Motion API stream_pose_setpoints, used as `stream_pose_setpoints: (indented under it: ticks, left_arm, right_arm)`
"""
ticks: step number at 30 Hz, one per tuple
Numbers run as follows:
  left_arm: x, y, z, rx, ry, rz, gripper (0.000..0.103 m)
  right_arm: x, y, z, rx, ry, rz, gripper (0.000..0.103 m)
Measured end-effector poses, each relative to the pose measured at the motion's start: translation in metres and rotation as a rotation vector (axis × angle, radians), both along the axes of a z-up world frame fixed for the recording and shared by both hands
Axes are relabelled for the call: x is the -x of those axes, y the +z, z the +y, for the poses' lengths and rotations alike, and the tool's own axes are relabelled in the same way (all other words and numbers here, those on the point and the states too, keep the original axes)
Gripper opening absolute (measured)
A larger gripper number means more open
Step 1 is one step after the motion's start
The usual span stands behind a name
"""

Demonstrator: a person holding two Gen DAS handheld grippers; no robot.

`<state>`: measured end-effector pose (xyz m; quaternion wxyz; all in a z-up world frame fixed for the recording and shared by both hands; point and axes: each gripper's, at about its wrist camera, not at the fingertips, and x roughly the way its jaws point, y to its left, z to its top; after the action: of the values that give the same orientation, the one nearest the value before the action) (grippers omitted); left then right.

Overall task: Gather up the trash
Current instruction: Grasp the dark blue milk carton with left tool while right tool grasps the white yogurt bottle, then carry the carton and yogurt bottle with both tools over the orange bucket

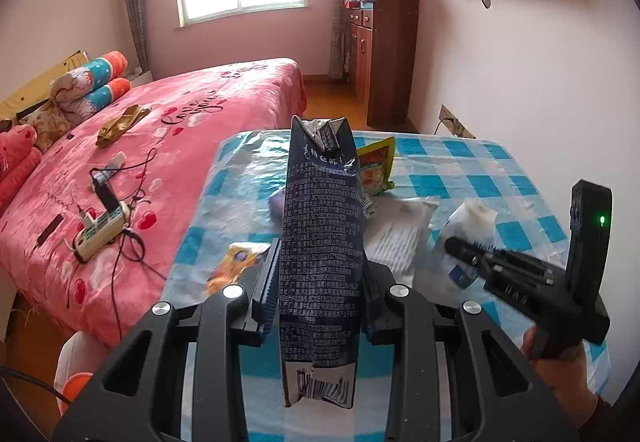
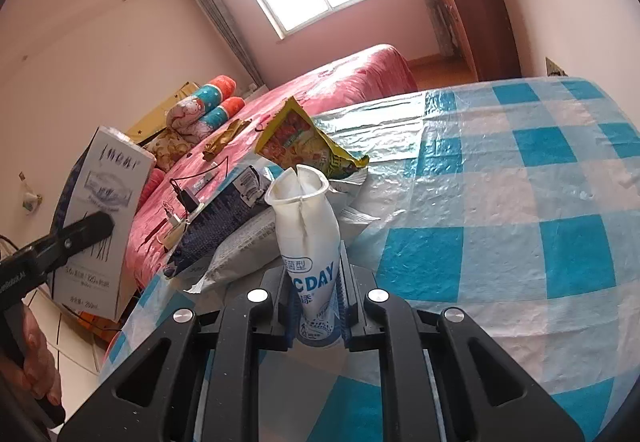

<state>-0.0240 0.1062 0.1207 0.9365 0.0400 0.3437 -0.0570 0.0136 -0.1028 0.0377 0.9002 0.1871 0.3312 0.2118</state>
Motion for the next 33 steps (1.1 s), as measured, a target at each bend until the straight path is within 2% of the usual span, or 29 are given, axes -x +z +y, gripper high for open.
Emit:
stream_pose_setpoints:
  ticks: [12, 26, 33]
  left_arm:
    - [0.040, -0.012, 0.041, -0.044, 0.035, -0.004, 0.035]
    - [0.063, -0.038, 0.084, 0.025, 0.065, 0.036, 0.035]
    - [0.077, -0.048, 0.106, 0.060, 0.086, 0.055, 0.035]
  right_arm:
    - [0.015, 0.003, -0.006, 0.000, -0.022, -0.012, 0.017]
    - [0.028, 0.000, 0.011, 0.035, -0.011, 0.025, 0.017]
    - [0.038, 0.001, 0.032, 0.000, 0.026, 0.055, 0.017]
